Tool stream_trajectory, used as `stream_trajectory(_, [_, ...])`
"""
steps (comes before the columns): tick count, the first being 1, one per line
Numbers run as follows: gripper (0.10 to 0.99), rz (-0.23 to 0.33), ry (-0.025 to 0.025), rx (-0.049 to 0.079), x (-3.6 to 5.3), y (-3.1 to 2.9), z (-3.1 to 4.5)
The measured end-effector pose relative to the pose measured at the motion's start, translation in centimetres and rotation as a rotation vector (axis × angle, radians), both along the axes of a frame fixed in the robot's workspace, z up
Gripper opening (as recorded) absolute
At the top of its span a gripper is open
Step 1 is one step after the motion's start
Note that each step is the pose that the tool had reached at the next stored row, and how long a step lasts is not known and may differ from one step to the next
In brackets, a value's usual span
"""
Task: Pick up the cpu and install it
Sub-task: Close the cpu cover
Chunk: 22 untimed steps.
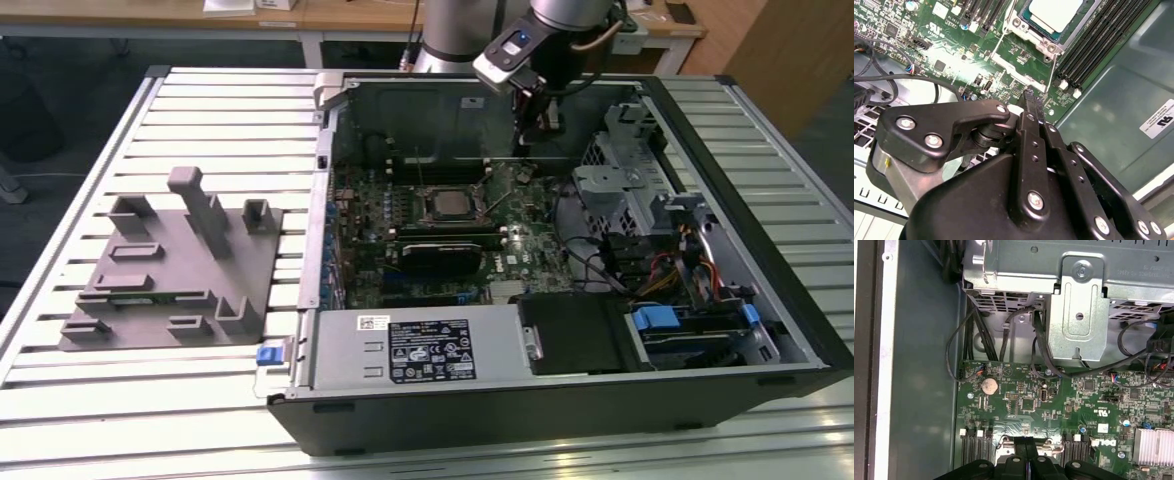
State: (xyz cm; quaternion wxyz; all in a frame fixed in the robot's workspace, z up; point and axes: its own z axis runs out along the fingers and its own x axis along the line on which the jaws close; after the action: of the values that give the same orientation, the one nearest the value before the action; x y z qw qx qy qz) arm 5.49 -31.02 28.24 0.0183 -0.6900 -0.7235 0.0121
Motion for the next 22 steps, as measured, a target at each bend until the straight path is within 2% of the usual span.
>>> stream_trajectory(22, [0.106, 0.000, 0.0057, 0.000, 0.00, 0.00, 0.48])
